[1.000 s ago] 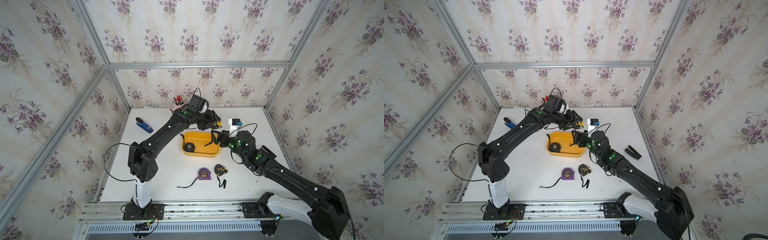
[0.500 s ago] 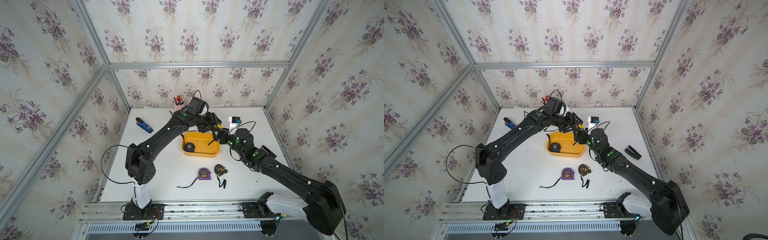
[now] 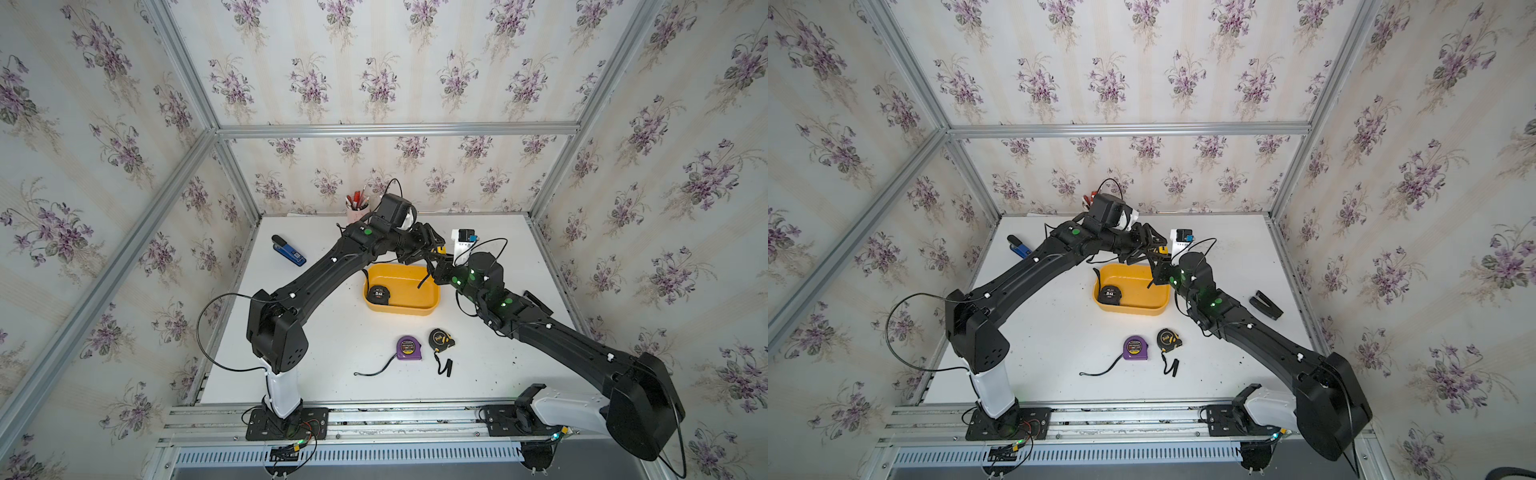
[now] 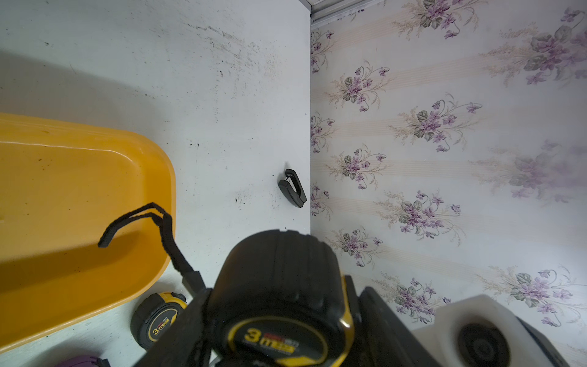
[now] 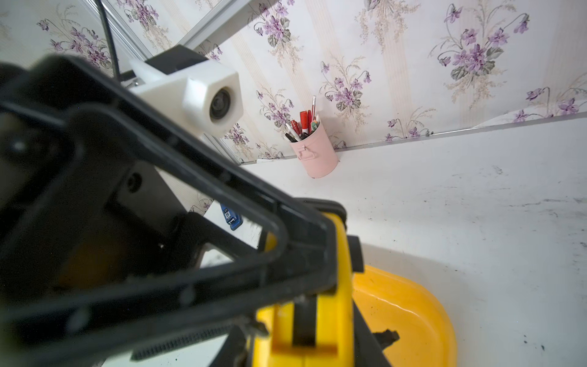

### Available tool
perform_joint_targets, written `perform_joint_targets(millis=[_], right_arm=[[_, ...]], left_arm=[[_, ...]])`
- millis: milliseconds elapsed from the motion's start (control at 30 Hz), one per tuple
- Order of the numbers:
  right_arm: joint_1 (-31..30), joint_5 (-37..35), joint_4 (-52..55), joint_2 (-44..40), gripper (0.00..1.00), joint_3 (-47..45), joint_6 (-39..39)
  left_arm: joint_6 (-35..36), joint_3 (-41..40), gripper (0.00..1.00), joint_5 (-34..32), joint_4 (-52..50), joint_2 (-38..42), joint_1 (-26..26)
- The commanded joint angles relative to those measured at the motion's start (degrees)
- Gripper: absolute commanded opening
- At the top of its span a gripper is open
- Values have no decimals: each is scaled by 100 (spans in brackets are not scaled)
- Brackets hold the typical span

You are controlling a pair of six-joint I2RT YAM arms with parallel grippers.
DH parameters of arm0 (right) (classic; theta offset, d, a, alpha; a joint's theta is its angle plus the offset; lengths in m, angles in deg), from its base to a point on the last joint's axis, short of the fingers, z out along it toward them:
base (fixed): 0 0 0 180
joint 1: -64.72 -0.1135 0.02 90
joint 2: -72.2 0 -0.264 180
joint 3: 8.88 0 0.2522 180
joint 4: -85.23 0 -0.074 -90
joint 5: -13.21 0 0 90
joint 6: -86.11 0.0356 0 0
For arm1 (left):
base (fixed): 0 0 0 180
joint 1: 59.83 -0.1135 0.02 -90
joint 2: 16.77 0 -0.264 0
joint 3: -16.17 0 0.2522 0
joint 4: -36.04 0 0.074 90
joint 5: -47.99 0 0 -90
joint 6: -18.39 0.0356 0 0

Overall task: Take the tape measure out of the storage box
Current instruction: Place the tape measure at the center of the board.

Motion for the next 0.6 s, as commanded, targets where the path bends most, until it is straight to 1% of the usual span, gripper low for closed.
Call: perform_joint_targets(millis=[0, 100, 167, 267, 300, 433, 567], right_arm=[[24, -415, 118, -120, 24, -22, 68], [26, -413, 234, -185, 23, -17, 68], [25, -386, 342, -211, 22, 19, 84], [25, -359, 597, -254, 22, 71, 101], [23, -362, 758, -268, 22, 110, 112], [28, -308, 1614, -505, 22, 300, 79], [28, -44, 2890, -833, 22, 475, 240]], left_arm=[[118, -33, 61, 37, 114, 97, -37], [163, -71, 71, 37, 135, 93, -45], [246, -84, 80, 27, 138, 87, -58], [563, -90, 93, -83, 116, 61, -93], [654, -99, 96, -112, 71, 44, -118], [1104, -93, 100, -122, -104, -13, -310], [1828, -4, 100, -463, -617, 47, -531]])
